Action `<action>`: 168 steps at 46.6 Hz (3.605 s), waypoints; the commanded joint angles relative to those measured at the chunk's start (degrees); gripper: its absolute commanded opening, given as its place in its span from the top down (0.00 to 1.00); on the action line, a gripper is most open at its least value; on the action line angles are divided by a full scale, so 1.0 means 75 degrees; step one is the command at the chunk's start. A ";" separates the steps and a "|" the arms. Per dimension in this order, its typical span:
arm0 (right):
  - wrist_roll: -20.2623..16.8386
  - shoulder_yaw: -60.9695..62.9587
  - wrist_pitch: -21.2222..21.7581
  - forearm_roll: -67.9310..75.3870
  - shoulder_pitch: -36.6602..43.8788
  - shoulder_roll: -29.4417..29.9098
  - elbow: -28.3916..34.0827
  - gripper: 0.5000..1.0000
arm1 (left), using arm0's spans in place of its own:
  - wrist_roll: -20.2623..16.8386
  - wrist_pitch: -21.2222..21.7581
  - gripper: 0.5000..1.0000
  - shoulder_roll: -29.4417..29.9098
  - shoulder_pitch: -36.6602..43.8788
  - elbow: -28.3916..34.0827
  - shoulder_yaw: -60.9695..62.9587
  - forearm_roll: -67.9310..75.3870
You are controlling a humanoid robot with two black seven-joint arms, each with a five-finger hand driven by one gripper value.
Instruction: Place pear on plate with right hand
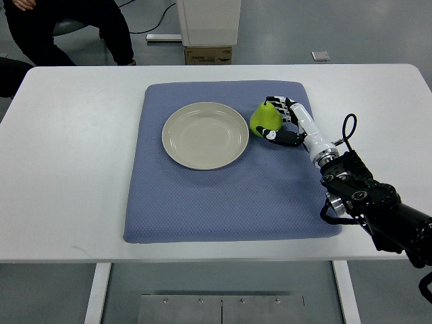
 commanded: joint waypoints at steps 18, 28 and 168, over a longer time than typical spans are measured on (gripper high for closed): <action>-0.0178 0.0687 0.0576 0.0043 0.1176 -0.0071 0.0362 1.00 | -0.0003 -0.0001 0.00 0.0000 0.0000 0.0001 0.0000 0.0000; -0.0272 0.0735 0.0647 0.0031 0.1434 -0.0059 0.1510 1.00 | -0.0014 -0.0001 0.00 0.0000 0.0000 0.0001 0.0000 0.0000; -0.0248 -0.0531 0.0623 -0.0098 0.0496 -0.0867 0.2530 0.00 | -0.0003 -0.0001 0.00 0.0000 0.0000 0.0001 0.0000 0.0000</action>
